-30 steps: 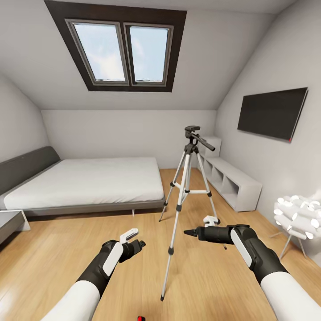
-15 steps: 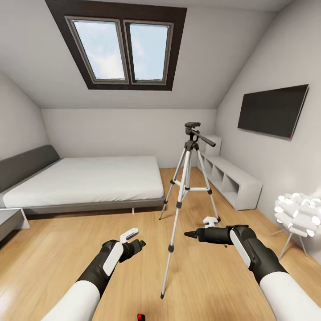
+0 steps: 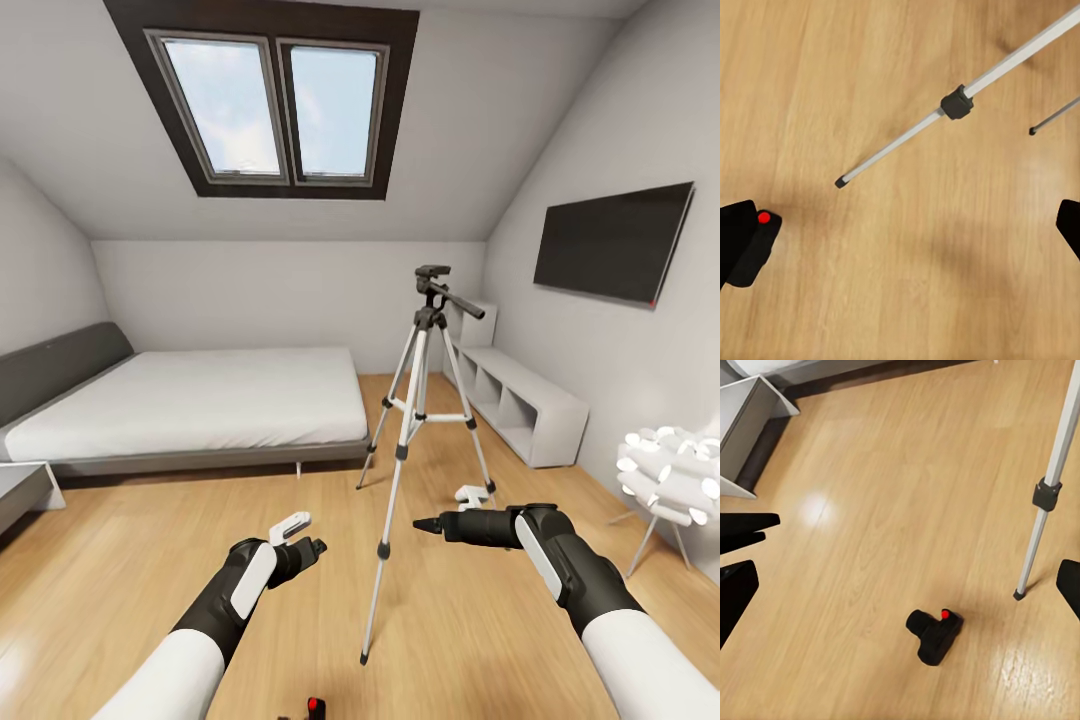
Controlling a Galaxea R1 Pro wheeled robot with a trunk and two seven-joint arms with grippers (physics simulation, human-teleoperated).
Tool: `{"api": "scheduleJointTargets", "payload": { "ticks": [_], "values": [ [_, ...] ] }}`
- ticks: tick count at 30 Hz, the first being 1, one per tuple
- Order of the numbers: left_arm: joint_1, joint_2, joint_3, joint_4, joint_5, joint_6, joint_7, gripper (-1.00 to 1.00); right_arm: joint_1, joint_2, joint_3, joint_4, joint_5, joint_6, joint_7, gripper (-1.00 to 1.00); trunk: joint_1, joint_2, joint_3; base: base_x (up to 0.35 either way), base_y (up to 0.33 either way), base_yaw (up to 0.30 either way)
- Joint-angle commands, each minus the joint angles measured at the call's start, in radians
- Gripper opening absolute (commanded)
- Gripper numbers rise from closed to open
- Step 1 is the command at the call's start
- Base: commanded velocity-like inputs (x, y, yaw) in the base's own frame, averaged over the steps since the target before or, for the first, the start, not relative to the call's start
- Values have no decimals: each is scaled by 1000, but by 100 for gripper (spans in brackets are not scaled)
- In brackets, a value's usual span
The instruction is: Attach the digital camera to the camera tripod in the bedroom.
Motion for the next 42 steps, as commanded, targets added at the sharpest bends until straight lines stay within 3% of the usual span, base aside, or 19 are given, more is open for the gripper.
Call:
{"api": "scheduleJointTargets", "payload": {
  "ticks": [1,29,31,33,34,42],
  "values": [
    [0,-1,2,-1,11,4,8,100,-1,-1,2,-1,-8,6,-3,100,4,-8,-4,0,0,0],
    [-1,-1,2,-1,9,4,8,100,-1,-1,0,-1,-8,7,-6,100,111,-204,-92,0,0,0],
    [0,-1,0,3,9,4,29,100,-1,-1,-1,-1,-9,9,-7,100,119,-218,-98,0,0,0],
    [0,-1,-1,5,5,4,92,100,-1,-2,1,-1,-9,12,-7,100,127,-232,-105,0,0,0],
    [-1,-5,-2,2,-5,4,222,100,-1,-2,1,-1,-9,14,-6,100,130,-239,-108,0,0,0],
    [-1,-7,-3,3,-16,4,303,100,-1,-1,-1,-1,-9,11,-5,100,161,-295,-133,0,0,0]
  ]
}}
